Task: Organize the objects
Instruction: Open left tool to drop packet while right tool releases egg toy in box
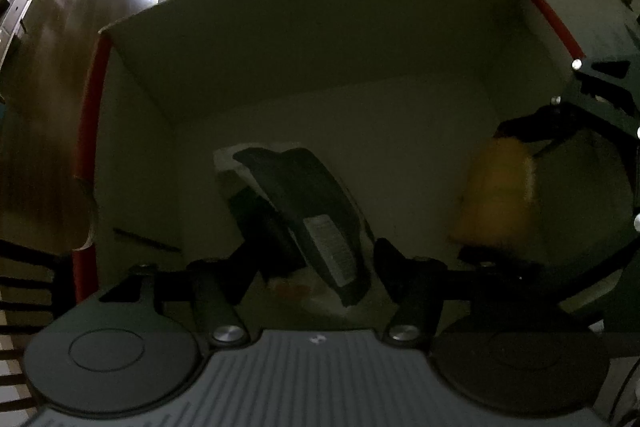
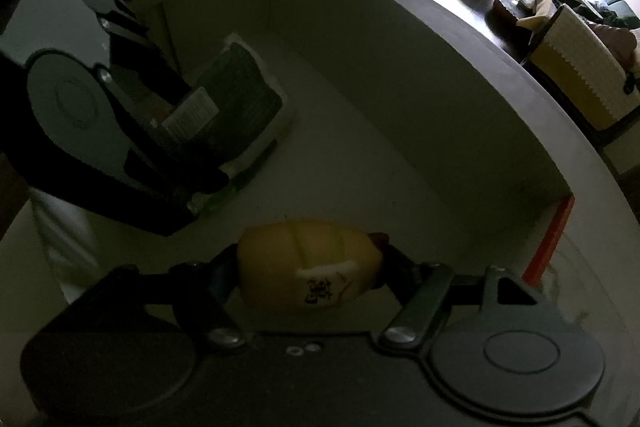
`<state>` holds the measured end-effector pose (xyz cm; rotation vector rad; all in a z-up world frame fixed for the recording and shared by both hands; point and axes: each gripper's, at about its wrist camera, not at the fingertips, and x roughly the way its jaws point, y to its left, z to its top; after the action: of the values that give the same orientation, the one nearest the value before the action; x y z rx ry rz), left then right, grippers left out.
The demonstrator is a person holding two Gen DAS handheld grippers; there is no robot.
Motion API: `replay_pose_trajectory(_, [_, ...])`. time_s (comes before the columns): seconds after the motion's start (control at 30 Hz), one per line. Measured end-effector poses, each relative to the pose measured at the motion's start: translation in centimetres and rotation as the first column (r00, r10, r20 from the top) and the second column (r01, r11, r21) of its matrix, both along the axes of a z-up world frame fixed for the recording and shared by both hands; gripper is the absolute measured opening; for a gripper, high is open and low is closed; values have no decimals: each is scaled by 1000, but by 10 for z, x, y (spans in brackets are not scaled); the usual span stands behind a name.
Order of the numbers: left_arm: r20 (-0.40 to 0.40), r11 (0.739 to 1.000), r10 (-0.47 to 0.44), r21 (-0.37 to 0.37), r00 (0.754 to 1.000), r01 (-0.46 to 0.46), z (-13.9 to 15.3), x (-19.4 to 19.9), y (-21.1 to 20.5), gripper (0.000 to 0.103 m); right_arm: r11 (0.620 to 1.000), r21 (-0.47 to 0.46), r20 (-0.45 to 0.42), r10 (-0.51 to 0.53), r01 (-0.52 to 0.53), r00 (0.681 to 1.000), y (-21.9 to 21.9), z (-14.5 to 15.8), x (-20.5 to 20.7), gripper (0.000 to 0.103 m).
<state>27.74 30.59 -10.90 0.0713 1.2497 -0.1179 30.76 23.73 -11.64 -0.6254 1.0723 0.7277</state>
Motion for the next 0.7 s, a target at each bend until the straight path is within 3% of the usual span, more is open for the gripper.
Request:
replay_pose_trajectory(0.4, [44, 1000, -9, 8, 999, 8, 23, -21, 10, 66, 995, 93, 8, -26, 25, 1000, -20, 32, 3, 82])
replay_pose_trajectory(0.7, [142, 1000, -7, -15, 990, 9, 59, -31, 3, 66, 973, 227, 35, -42, 33, 999, -57, 75, -15, 82])
